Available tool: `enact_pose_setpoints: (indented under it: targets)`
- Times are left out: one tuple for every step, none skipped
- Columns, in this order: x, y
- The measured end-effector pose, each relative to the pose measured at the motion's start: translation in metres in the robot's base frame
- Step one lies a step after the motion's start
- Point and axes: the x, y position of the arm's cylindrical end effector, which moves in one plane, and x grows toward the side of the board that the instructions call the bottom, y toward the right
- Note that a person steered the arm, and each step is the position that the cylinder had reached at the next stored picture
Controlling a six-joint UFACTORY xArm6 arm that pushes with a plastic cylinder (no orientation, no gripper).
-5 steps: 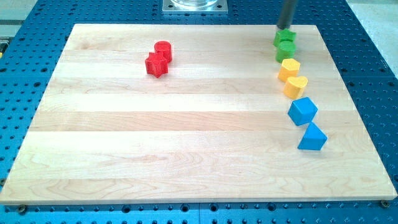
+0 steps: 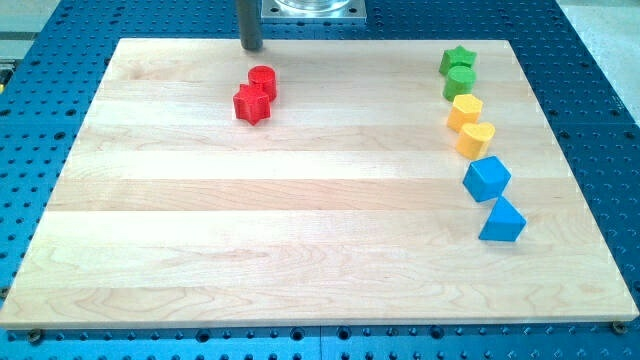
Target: Keep the red star to the left of the blue triangle
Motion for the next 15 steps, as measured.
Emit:
enact_pose_setpoints:
  targets:
    - [0.026, 0.018]
    - [0.027, 0.020]
    - [0.041, 0.013]
    - [0.086, -0.007]
    - [0.122, -0.026]
    - [0.127, -0.036]
    - [0.129, -0.038]
    - [0.135, -0.003]
    - [0.165, 0.022]
    - [0.197, 0.029]
    - [0.226, 0.042]
    - [0.241, 0.075]
    - [0.254, 0.114]
    - [0.283, 0.143]
    - [0.289, 0.169]
